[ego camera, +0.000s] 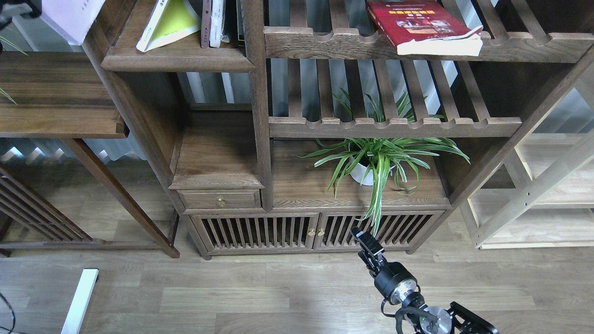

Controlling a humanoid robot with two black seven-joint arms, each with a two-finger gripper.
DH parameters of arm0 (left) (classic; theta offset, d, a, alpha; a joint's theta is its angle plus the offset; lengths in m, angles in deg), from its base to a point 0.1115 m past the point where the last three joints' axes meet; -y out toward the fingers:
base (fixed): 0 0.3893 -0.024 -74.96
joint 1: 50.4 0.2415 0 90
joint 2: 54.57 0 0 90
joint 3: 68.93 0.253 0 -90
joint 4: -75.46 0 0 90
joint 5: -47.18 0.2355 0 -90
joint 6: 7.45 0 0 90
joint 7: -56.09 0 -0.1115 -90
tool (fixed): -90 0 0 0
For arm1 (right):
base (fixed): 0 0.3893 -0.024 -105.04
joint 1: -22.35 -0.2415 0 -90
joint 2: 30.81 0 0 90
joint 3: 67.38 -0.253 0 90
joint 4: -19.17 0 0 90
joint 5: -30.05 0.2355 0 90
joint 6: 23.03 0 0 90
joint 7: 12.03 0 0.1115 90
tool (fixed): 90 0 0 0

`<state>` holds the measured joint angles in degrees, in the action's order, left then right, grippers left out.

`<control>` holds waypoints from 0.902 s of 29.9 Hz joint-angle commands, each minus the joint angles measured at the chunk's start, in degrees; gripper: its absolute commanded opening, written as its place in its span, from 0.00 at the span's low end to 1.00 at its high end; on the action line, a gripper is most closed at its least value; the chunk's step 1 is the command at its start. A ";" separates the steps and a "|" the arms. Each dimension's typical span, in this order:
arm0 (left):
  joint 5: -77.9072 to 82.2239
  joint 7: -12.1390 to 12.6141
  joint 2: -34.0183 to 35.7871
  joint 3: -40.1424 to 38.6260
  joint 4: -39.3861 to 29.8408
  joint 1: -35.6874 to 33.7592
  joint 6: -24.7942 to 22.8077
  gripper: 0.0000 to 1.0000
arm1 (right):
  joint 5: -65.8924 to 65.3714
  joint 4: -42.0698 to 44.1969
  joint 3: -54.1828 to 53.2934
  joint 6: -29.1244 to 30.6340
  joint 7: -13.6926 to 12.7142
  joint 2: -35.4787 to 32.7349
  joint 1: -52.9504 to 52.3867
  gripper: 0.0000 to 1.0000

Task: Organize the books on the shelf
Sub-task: 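Lift the white book with the left gripper up to the top shelf, then insert the white book upright into the top shelf with left gripper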

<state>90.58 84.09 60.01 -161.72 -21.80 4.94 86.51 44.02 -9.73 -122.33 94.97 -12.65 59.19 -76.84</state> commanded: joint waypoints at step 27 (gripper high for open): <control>1.17 0.00 -3.31 23.18 17.89 -19.91 10.10 0.08 | 1.14 -1.60 -0.42 0.00 0.09 0.00 1.02 0.99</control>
<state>91.75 84.09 56.74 -139.86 -5.99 -13.34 96.63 44.68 -11.37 -122.76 94.97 -12.64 59.19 -76.03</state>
